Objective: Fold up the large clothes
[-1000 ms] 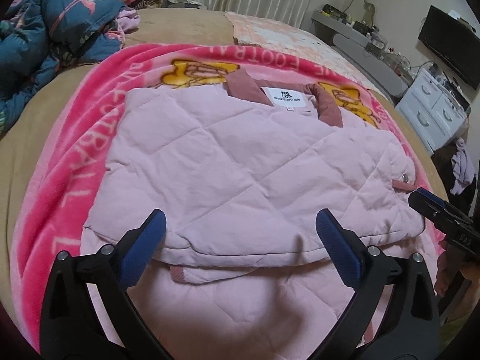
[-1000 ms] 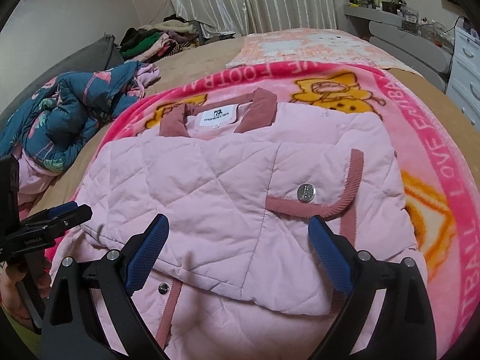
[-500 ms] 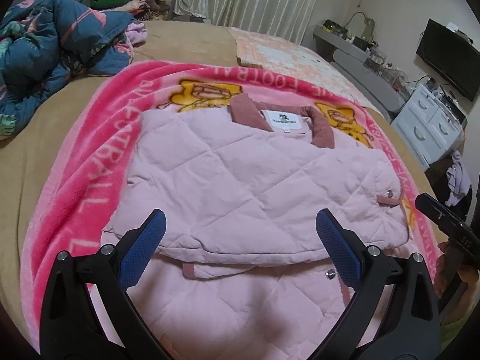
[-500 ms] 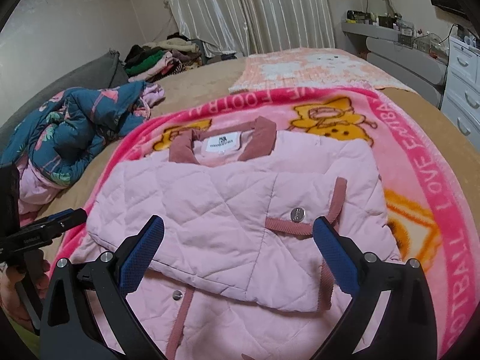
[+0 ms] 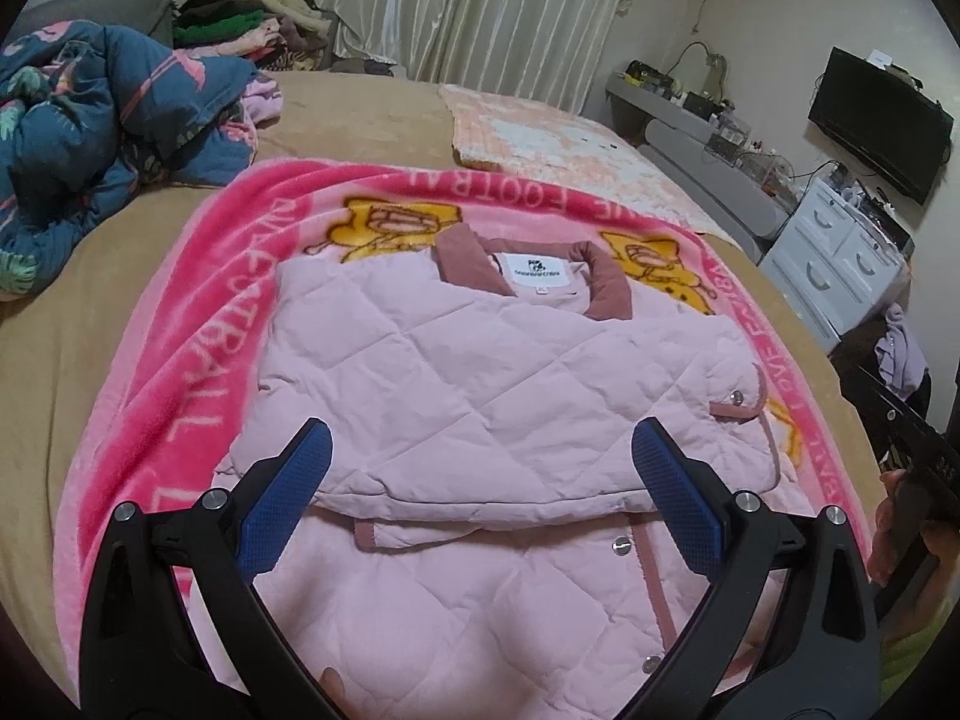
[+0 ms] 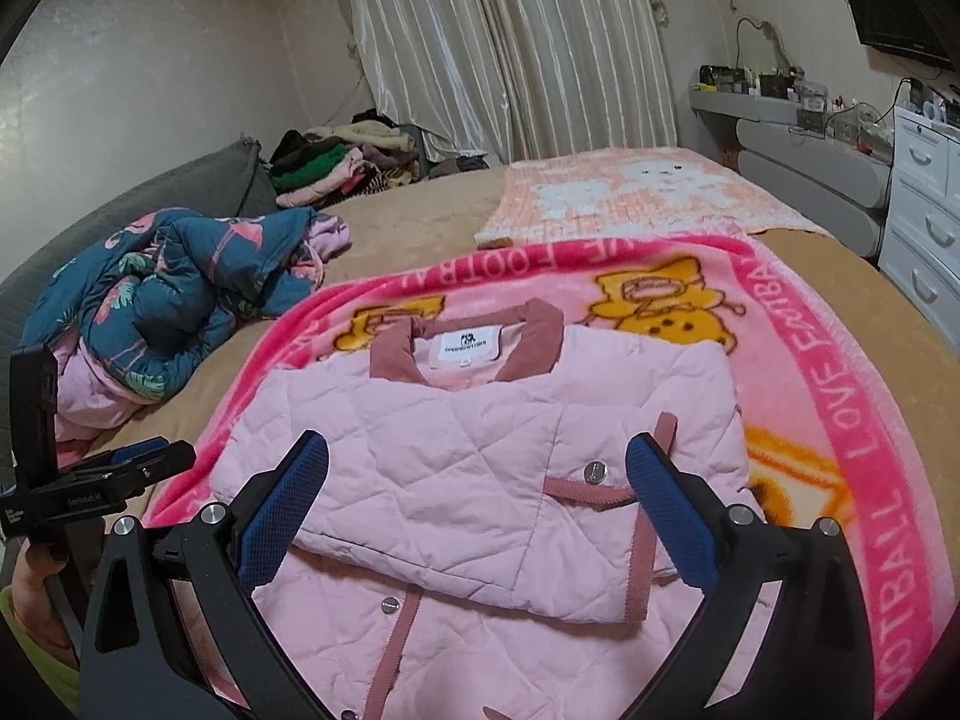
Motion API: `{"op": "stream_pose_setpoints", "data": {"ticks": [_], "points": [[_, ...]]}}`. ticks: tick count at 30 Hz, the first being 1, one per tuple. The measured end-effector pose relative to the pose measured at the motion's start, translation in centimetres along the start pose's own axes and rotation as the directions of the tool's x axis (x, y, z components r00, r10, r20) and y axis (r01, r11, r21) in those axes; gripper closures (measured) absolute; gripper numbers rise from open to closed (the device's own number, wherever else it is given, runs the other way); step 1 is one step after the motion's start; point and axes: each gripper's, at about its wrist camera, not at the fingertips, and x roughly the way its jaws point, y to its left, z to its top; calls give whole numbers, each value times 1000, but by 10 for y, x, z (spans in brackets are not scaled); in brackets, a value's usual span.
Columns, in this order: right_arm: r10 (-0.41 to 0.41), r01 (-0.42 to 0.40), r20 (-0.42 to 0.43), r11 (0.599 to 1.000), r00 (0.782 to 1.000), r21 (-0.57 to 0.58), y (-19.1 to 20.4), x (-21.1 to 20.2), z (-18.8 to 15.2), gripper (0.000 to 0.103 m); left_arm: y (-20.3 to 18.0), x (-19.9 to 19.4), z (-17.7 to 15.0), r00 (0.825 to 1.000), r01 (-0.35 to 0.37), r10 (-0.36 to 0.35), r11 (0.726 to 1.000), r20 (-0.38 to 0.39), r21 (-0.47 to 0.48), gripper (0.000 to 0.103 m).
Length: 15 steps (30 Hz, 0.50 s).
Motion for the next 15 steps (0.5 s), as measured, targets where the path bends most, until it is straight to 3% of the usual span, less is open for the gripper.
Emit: {"op": "stream_pose_setpoints", "data": {"ticks": [15], "points": [[3,-4,90,1000,996,11,5,-42,4,4,-8,-40,0,996,24,-24,1000,84,6,9]]}}
